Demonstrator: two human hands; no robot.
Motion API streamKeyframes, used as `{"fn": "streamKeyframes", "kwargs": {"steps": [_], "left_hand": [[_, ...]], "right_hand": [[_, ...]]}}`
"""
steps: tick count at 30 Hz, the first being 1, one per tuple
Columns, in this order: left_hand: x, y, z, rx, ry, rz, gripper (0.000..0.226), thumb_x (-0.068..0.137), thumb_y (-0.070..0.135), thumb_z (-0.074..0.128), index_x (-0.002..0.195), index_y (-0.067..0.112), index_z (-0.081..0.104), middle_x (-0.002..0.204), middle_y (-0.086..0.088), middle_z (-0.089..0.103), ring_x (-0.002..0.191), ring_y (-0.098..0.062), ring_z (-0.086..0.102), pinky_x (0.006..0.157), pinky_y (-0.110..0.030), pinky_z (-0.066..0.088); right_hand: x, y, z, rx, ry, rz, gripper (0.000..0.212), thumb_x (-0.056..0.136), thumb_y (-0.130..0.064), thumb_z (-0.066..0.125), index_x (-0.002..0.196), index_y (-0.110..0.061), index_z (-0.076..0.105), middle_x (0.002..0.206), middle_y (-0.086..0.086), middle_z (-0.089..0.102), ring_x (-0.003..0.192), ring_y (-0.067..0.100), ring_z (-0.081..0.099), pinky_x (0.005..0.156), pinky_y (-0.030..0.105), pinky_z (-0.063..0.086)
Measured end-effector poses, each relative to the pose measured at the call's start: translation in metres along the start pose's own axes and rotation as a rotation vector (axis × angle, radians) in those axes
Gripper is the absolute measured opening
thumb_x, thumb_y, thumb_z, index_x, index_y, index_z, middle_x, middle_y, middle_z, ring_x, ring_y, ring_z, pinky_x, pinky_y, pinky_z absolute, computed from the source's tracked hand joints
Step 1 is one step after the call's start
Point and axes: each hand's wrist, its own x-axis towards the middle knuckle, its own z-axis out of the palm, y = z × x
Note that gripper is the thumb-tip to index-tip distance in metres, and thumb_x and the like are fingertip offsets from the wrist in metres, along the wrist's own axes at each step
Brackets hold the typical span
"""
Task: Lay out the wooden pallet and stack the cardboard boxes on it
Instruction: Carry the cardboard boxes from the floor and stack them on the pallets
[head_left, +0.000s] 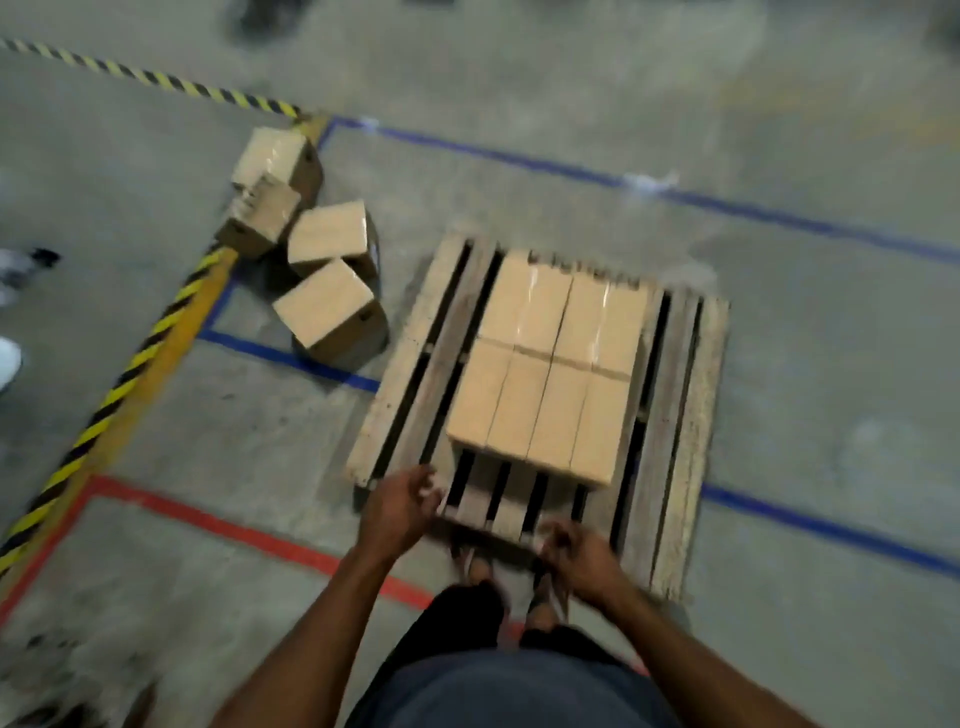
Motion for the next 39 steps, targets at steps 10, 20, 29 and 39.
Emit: {"fn": "streamKeyframes", "kwargs": {"steps": [10, 20, 29, 39], "left_hand": [[-0.063, -0.109, -0.055, -0.392, 0.392, -0.306, 0.024, 0.088, 0.031, 0.082, 0.111, 0.03, 0.079, 0.098, 0.011, 0.079, 0.089, -0.005, 0.076, 0.083, -0.027, 0.061], [-0.047, -0.326, -0.175, -0.466, 0.284, -0.4, 0.027, 0.087, 0.024, 0.084, 0.113, 0.02, 0.078, 0.091, 0.007, 0.077, 0.085, -0.007, 0.074, 0.082, -0.023, 0.058], [-0.013, -0.458, -0.328, -0.391, 0.286, -0.504, 0.027, 0.089, 0.03, 0.082, 0.114, 0.019, 0.079, 0.1, -0.001, 0.081, 0.099, -0.018, 0.074, 0.086, -0.028, 0.051], [0.139, -0.464, -0.422, -0.46, 0.199, -0.271, 0.021, 0.089, 0.027, 0.084, 0.108, 0.022, 0.079, 0.091, 0.008, 0.078, 0.089, -0.008, 0.075, 0.081, -0.029, 0.058]], "right_hand": [[0.059, -0.136, 0.007, -0.452, -0.114, -0.307, 0.04, 0.097, -0.041, 0.069, 0.134, -0.041, 0.054, 0.109, -0.004, 0.076, 0.097, 0.013, 0.073, 0.083, 0.026, 0.055], [0.115, -0.302, 0.218, -0.287, -0.165, -0.285, 0.028, 0.099, -0.031, 0.07, 0.126, -0.027, 0.068, 0.1, -0.006, 0.077, 0.081, 0.011, 0.077, 0.076, 0.036, 0.065], [0.144, -0.439, 0.333, -0.097, -0.157, -0.234, 0.024, 0.099, -0.031, 0.071, 0.123, -0.029, 0.068, 0.098, 0.001, 0.078, 0.084, 0.013, 0.077, 0.068, 0.036, 0.064], [0.245, -0.509, 0.363, 0.179, -0.005, 0.032, 0.016, 0.101, -0.016, 0.066, 0.115, -0.02, 0.07, 0.101, 0.01, 0.078, 0.092, 0.026, 0.076, 0.07, 0.043, 0.058]]}}
